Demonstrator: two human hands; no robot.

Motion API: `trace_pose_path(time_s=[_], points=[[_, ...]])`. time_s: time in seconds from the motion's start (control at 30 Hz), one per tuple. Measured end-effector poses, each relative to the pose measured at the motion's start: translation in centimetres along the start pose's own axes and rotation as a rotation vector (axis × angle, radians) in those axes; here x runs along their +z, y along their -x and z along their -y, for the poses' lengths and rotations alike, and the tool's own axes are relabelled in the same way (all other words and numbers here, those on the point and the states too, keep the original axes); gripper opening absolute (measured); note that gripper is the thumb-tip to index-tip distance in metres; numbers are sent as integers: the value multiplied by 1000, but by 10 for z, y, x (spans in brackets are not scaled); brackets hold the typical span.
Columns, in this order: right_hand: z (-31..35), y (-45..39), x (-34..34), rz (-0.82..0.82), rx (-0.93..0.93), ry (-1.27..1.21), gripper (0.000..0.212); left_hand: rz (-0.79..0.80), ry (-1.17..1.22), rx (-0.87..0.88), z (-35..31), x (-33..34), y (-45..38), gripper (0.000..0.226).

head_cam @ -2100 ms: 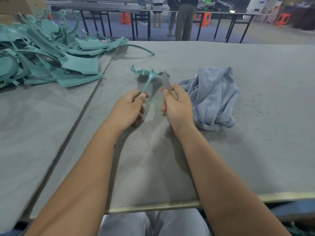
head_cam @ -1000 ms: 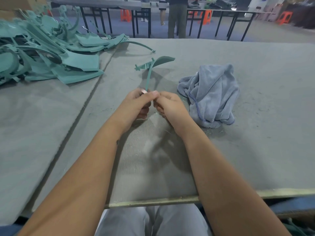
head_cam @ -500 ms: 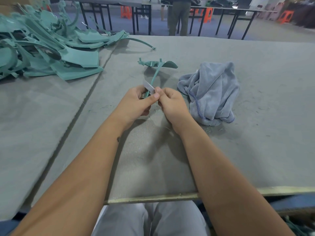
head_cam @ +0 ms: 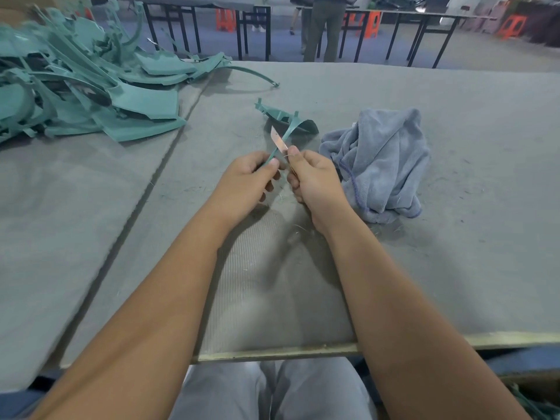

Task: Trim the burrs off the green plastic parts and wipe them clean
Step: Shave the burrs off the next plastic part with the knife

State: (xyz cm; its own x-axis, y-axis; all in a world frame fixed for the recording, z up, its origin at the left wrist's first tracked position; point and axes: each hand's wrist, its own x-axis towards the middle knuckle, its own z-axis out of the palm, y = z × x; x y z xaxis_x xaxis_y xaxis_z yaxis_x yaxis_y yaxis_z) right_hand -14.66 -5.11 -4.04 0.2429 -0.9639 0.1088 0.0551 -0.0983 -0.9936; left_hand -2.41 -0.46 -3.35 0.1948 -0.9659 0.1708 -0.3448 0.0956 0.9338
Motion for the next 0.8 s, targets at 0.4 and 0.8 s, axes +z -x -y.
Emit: trace_pose_path(time_s=[0.4, 0.8], points=[[3, 4, 2, 17, -93, 22, 31, -79, 273, -240, 0, -7, -4, 26], [9, 7, 2, 118, -52, 18, 29, 47, 370, -182, -2, 3, -4, 9]])
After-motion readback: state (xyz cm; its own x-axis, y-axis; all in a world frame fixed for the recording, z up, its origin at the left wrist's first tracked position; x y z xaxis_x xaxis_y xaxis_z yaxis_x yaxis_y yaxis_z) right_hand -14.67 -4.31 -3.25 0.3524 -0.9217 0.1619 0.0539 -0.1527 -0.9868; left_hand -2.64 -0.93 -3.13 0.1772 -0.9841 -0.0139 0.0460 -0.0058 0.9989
